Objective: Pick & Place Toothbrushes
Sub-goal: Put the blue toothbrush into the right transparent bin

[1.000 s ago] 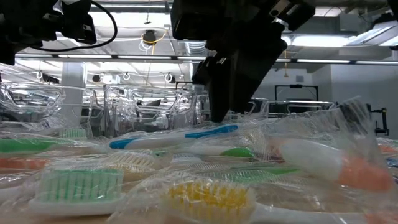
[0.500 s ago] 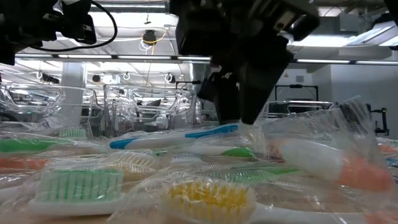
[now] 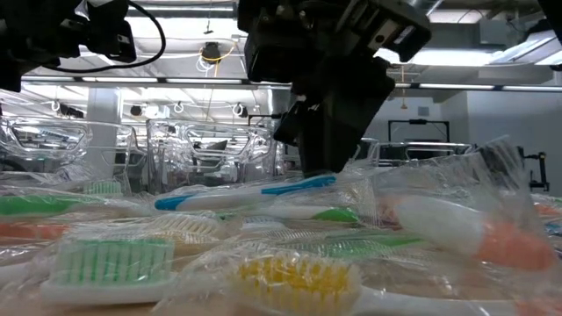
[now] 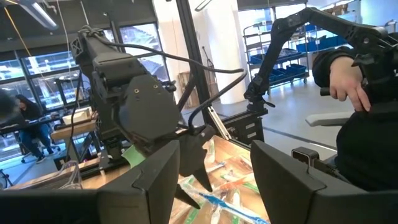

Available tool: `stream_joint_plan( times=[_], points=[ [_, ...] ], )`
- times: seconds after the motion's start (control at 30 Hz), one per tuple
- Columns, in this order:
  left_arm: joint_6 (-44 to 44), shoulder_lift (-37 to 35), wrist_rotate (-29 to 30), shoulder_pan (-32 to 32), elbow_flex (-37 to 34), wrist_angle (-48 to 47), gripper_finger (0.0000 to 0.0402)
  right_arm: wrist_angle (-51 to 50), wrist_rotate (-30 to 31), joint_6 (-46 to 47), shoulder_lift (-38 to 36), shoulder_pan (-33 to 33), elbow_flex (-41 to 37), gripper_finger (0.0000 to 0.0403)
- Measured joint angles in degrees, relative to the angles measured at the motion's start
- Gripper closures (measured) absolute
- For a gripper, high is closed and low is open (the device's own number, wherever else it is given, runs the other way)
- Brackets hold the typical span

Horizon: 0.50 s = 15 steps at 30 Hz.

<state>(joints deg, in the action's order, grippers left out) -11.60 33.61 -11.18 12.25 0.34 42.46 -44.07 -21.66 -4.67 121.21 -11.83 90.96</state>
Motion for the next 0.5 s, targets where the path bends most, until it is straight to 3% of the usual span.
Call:
stream_joint_plan(
  times=[0.5],
  points=[
    [0.0, 0.0, 0.0, 0.0, 0.0, 0.0, 0.0211, 0.5, -1.5, 0.6, 0.0, -0.1, -0.2, 0.0266]
  ],
)
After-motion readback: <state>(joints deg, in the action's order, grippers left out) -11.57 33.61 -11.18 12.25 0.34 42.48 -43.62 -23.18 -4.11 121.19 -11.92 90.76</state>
